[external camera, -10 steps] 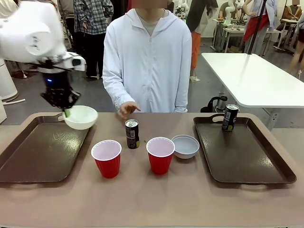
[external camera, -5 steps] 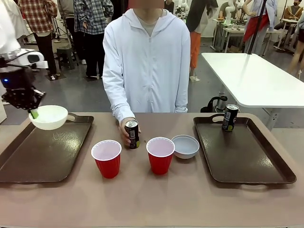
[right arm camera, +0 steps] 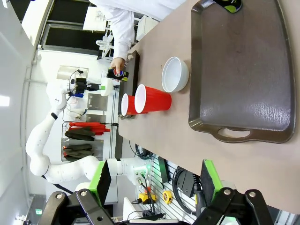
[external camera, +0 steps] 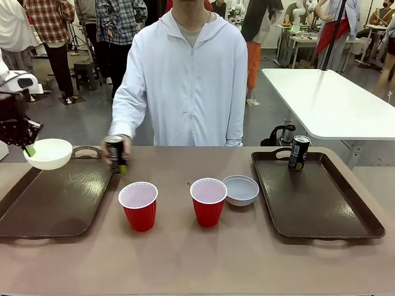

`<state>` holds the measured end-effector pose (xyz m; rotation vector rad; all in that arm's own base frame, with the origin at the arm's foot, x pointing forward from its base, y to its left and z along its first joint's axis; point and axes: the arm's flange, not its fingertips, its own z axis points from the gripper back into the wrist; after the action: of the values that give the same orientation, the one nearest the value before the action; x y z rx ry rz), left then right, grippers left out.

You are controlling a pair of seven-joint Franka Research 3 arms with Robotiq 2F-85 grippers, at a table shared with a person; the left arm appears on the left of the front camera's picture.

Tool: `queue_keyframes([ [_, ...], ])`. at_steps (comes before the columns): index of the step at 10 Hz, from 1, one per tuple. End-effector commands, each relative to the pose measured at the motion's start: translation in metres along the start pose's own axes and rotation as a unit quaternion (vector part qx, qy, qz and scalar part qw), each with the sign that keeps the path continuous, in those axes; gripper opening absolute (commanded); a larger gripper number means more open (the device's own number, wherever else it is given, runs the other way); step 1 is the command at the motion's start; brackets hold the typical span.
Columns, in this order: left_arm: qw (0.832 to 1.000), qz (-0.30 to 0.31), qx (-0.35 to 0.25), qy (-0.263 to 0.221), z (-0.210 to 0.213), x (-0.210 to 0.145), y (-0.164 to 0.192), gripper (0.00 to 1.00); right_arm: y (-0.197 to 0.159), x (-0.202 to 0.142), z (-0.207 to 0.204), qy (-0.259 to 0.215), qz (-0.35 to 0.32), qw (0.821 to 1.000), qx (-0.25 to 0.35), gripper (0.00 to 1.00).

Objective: Prepare tableware on both trays.
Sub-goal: Pick up a Picnic Bowl from the table and place it on a Handle tray.

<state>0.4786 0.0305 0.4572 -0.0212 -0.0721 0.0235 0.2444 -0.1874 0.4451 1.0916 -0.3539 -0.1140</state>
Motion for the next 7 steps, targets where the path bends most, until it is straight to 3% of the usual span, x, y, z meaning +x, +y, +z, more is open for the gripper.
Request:
queue_keyframes([
  [1,0.993,-0.088,0.045,0.068,0.007,-0.048,-0.003,0.00,0.000,0.000,0.000,-0.004,0.008,1.000,0.009,1.00],
  [2,0.975,-0.194,0.074,0.078,0.030,-0.116,0.000,0.00,0.000,0.000,0.000,-0.004,0.008,1.000,0.009,1.00],
  [3,0.977,-0.193,0.073,0.058,0.044,-0.142,0.010,0.00,0.000,0.000,0.000,-0.004,0.008,1.000,0.009,1.00],
  [7,0.982,-0.169,0.056,0.062,0.029,-0.120,-0.002,0.00,0.000,0.000,0.000,-0.004,0.008,1.000,0.009,1.00],
])
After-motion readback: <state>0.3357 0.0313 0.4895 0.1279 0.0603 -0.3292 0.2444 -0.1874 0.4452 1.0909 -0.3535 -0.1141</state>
